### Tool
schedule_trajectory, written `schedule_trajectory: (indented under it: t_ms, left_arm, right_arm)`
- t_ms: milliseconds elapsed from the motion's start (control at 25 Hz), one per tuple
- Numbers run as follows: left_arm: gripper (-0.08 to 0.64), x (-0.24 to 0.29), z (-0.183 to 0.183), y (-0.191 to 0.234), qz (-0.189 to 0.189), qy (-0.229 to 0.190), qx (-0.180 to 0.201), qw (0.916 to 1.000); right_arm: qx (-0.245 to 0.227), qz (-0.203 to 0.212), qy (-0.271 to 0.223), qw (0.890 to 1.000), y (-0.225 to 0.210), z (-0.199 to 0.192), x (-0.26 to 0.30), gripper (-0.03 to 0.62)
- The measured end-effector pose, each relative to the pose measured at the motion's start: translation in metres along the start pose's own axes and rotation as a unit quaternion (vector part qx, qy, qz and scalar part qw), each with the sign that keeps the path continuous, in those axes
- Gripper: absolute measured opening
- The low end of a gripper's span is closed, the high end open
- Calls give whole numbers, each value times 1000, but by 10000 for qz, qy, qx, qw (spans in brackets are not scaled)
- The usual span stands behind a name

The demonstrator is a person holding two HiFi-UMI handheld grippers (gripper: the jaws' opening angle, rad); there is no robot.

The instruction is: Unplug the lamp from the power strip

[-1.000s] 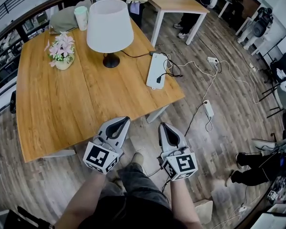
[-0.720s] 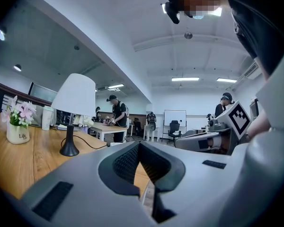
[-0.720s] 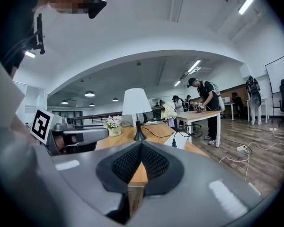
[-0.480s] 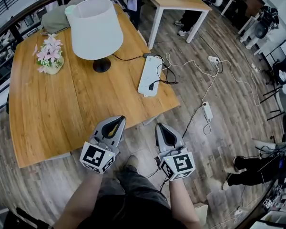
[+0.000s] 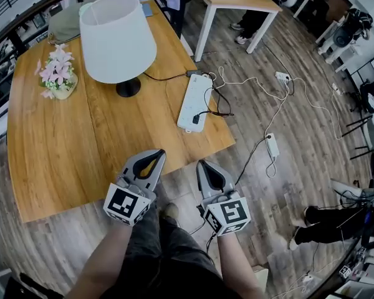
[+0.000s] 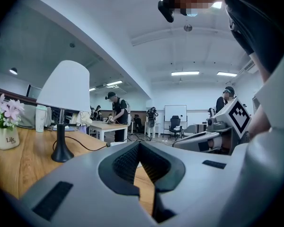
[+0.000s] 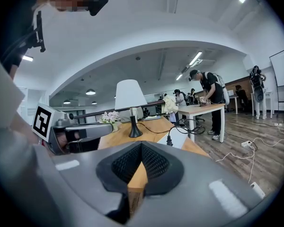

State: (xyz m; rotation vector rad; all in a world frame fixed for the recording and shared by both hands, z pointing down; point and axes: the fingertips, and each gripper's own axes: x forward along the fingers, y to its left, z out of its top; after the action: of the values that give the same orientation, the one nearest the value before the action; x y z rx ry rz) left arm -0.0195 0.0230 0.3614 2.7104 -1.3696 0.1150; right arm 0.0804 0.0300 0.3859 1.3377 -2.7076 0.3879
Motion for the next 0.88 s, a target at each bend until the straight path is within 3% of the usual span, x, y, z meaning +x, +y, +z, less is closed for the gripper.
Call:
schedule_trajectory:
  t_ms: [320,480,880]
  left_arm:
    - [-3,43,-11,11,-471,120,20,9988]
    - [-3,63,-18,18,-644,317,-148,9973]
    - [-3,97,-37,36,-773,541,-222,9953]
  right_arm:
    - [80,-306,105,9994,-26,-1,26,8]
    - [142,-442,164,9988,-36,-4,39,8]
    - [199,-686,315,9970,-54,-11,75,9]
